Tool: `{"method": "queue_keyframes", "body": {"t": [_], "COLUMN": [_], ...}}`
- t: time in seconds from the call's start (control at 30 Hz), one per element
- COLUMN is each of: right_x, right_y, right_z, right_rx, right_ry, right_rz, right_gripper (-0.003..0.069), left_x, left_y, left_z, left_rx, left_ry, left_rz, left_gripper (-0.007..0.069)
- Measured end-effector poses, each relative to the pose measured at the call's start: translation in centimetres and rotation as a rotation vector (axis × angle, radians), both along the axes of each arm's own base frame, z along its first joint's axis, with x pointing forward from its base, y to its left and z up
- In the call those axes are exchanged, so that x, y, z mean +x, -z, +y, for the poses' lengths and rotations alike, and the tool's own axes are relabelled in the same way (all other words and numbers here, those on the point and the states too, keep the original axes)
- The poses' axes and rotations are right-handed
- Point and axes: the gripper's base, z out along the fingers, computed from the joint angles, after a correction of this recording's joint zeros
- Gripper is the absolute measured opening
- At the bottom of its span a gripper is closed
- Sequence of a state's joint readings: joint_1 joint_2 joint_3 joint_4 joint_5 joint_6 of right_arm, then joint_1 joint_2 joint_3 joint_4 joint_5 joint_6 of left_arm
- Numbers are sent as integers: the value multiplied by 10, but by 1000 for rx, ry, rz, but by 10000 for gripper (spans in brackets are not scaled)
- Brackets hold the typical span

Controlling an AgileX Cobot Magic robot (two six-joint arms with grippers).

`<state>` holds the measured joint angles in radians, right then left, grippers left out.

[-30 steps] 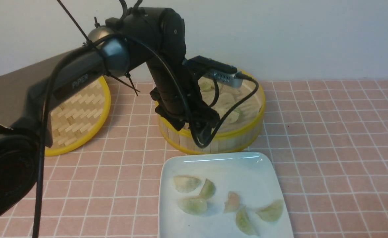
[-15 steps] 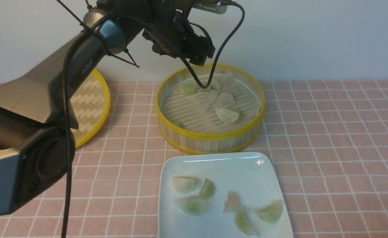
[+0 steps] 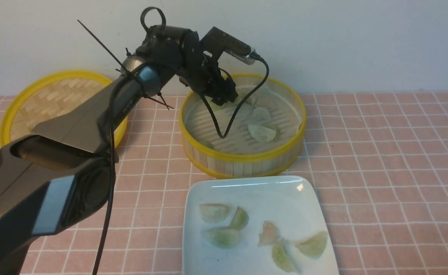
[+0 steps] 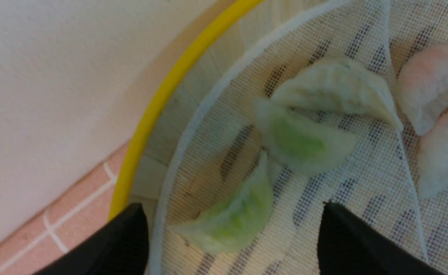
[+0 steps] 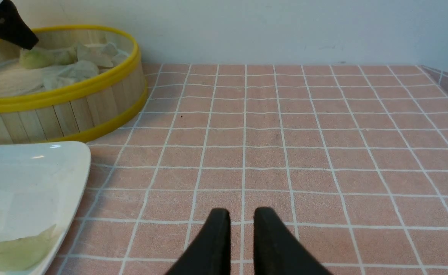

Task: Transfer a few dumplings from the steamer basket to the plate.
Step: Use the left arm to grab a dumpling from the steamer

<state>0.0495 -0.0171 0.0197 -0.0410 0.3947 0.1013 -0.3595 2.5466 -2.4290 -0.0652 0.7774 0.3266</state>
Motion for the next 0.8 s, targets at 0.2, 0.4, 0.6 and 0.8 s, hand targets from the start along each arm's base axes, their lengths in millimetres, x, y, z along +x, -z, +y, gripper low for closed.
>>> {"method": "queue_keyframes", "body": {"t": [0.2,0.4,0.6,0.8], "right_x": [0,0,0,0], "right_y": [0,0,0,0], "right_z": [0,0,0,0], "right_rx": [1,1,1,2], "right_ry": [0,0,0,0], "right_rz": [0,0,0,0], "right_gripper": [87,87,87,87], "left_x": [7,11,15,17], "left_y": [15,40,49,53], "left_z": [-3,-4,-5,-6], "left_rx": [-5,36,41,8], "left_ry": [11,50,65,33], "left_rz": [-40,-48,-88,-81], "left_gripper": [533,533,533,458]}}
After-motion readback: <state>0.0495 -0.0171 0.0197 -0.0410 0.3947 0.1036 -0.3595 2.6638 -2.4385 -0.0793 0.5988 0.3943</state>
